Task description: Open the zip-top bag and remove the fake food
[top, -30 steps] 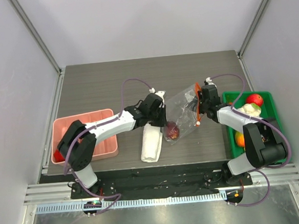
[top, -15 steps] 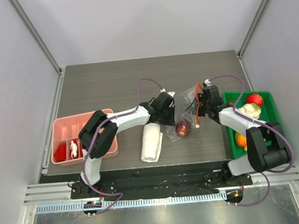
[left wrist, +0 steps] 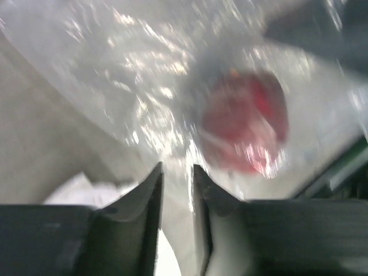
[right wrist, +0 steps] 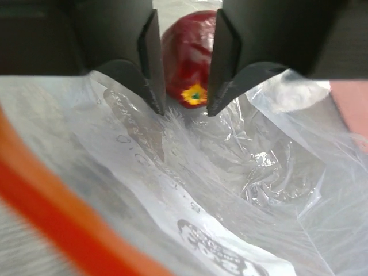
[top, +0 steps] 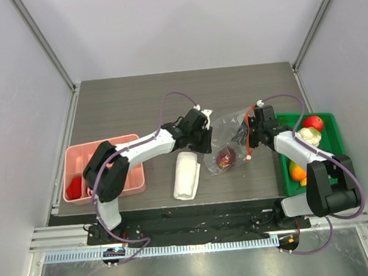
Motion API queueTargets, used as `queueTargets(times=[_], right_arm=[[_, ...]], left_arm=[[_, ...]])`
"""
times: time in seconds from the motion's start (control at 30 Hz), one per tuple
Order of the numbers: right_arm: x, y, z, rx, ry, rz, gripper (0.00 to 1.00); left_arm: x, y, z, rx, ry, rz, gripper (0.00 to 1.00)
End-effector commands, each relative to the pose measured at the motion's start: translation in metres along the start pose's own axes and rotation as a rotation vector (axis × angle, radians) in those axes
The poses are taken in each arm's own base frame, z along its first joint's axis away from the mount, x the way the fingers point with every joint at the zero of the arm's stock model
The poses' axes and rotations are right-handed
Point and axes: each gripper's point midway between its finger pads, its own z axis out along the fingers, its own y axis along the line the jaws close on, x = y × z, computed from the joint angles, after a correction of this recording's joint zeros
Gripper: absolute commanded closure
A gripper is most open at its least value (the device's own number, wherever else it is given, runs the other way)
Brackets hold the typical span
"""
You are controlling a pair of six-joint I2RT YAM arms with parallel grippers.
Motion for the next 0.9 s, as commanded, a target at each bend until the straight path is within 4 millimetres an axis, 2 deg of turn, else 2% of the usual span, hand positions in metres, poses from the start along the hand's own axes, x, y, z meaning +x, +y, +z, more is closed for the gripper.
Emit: queueTargets(times=[0.0,0.07,0.17,0.3,0.33,0.4,0.43,0.57,0.67,0.8,0.87], right_arm=[[0.000,0.012,-0.015,-0.048,0.011,-0.028,0.57],[0.000,0.013,-0.017,-0.052,0.005,-0.034,0.51],[0.002,0.015,-0.019,-0.060,0.016,-0.036,0.48],[0.006,0.019,-0.021,-0.083,0.045,-0.035,0.41],[0.007,0.019,-0.022,-0.084,0.053,-0.032,0.36],[0.012,0.020,-0.024,-0.094,0.072,-0.031,0.34],[0.017,0.018,-0.024,-0.086,0.091,-0.026,0.32],[0.029,0.014,-0.025,-0.085,0.133,-0.021,0.27],[0.035,0.002,-0.023,-0.041,0.144,-0.038,0.27],[0.042,-0.004,-0.018,-0.035,0.163,-0.042,0.25],[0.047,-0.008,-0.009,-0.033,0.170,-0.047,0.23]], left_arm=[[0.020,-0.042,-0.043,0.219,0.053,0.048,0.80],[0.026,-0.055,-0.046,0.253,0.049,0.053,0.80],[0.035,-0.073,-0.038,0.357,0.076,0.008,0.79],[0.052,-0.084,-0.011,0.421,0.142,-0.039,0.76],[0.055,-0.083,0.001,0.418,0.155,-0.047,0.76],[0.056,-0.080,0.011,0.399,0.162,-0.058,0.75],[0.060,-0.071,0.022,0.357,0.165,-0.066,0.75],[0.050,-0.064,0.040,0.299,0.137,-0.069,0.76],[0.042,-0.060,0.045,0.291,0.106,-0.084,0.76],[0.032,-0.052,0.047,0.250,0.072,-0.081,0.76],[0.028,-0.050,0.047,0.255,0.067,-0.085,0.77]])
